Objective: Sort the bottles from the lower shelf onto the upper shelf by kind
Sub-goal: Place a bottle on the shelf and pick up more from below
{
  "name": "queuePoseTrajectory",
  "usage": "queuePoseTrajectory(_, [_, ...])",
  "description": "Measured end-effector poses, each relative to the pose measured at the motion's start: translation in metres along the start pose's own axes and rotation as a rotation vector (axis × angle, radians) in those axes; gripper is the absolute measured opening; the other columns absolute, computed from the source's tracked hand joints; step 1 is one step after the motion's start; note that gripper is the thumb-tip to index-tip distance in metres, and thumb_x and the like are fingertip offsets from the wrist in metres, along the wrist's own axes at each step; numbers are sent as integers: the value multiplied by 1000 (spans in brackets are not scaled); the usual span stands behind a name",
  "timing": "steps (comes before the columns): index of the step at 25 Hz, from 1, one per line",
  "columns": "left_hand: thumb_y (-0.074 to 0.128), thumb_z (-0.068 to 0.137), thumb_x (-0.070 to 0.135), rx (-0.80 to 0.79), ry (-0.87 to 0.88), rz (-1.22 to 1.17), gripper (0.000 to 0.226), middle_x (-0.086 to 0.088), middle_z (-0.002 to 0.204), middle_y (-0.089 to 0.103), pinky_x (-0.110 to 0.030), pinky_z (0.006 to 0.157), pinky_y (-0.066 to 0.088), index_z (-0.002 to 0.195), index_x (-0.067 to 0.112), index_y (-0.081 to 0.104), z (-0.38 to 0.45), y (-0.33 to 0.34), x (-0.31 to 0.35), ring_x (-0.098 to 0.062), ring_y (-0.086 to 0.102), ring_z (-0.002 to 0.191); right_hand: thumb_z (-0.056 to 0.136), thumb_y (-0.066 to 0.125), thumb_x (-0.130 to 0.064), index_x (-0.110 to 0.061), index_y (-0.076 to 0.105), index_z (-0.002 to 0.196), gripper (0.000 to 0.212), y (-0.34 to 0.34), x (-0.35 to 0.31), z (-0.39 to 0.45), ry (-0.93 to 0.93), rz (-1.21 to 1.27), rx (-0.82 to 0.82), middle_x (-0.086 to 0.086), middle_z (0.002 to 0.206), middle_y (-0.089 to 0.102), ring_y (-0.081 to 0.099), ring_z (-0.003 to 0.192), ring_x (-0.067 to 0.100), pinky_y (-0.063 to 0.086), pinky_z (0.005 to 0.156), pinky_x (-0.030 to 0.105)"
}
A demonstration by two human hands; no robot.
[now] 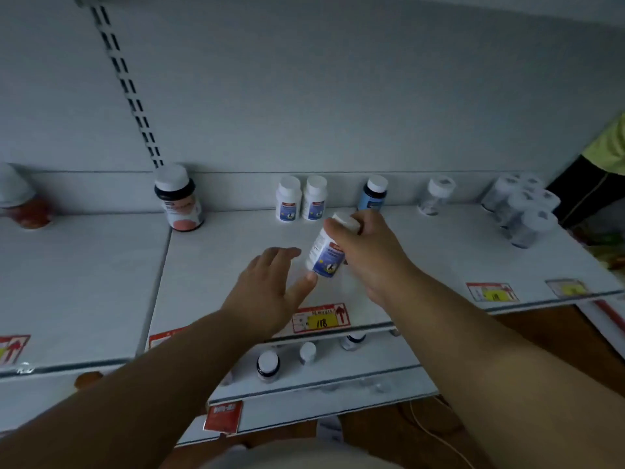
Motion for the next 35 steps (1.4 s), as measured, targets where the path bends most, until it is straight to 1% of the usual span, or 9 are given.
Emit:
queuePoseTrajectory(3, [15,79,80,26,-98,208,91,-3,148,39,-41,109,32,146,23,34,30,7,-19,-24,38,134,79,78,-36,-20,55,100,35,20,-10,46,-128,-230,-104,-5,93,64,63,88,15,54,79,37])
queuePoseTrajectory(7, [28,84,74,75,-199,315,73,0,142,44,-43,113,31,137,27,43,70,12,-45,-20,39,133,75,82,-36,-16,61,106,42,63,-22,89,-271,-472,-170,3,106,69,64,95,23,52,78,35])
queuePoseTrajectory(13, [5,80,77,3,-240,439,94,-7,162,15,-46,121,7,152,20,26,93,28,-70,-23,4,150,73,83,-40,-16,61,105,46,81,-19,108,-348,-550,-93,7,109,66,62,99,27,49,78,36])
queuePoseTrajectory(19, [17,90,73,-15,-223,402,88,-10,163,9,-44,122,2,156,16,9,91,25,-67,-24,-2,151,70,84,-42,-14,55,116,61,79,-20,99,-323,-567,-31,7,116,61,61,104,25,49,81,35])
queuePoseTrajectory(22, [33,93,65,2,-200,293,81,-9,162,15,-41,122,7,155,15,14,80,11,-64,-23,7,150,73,82,-46,-13,49,123,69,71,-25,70,-356,-590,59,9,119,54,57,105,25,50,83,37])
queuePoseTrajectory(25, [46,94,53,62,-125,223,69,-6,154,32,-39,118,20,150,18,27,49,-17,-60,-24,27,142,82,75,-40,-13,47,129,61,71,-29,31,-422,-658,103,11,126,51,52,113,27,45,84,31])
queuePoseTrajectory(28, [50,94,47,108,-60,231,60,-3,147,42,-40,114,29,146,21,34,9,-50,-61,-24,36,137,85,72,-35,-13,48,130,56,83,-40,-11,-526,-674,137,13,131,50,50,117,31,50,91,43])
queuePoseTrajectory(32, [51,94,45,179,-131,268,55,-1,139,51,-39,108,36,143,25,38,-61,-94,-75,-23,48,127,86,70,-31,-11,52,132,53,123,-65,-64,-710,-600,40,10,132,53,53,118,28,50,94,43])
queuePoseTrajectory(35, [55,92,38,288,-243,278,50,0,129,59,-40,99,45,139,26,43,-123,-123,-97,-23,57,115,88,68,-30,-12,53,132,50,159,-76,-91,-803,-506,-62,7,118,60,55,110,25,49,89,36])
Point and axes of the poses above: each hand's wrist, its own z-axis towards the middle knuckle, its own y-axis out of the palm, x = y × z, the point moved 9 cm from there along z, towards the middle knuckle
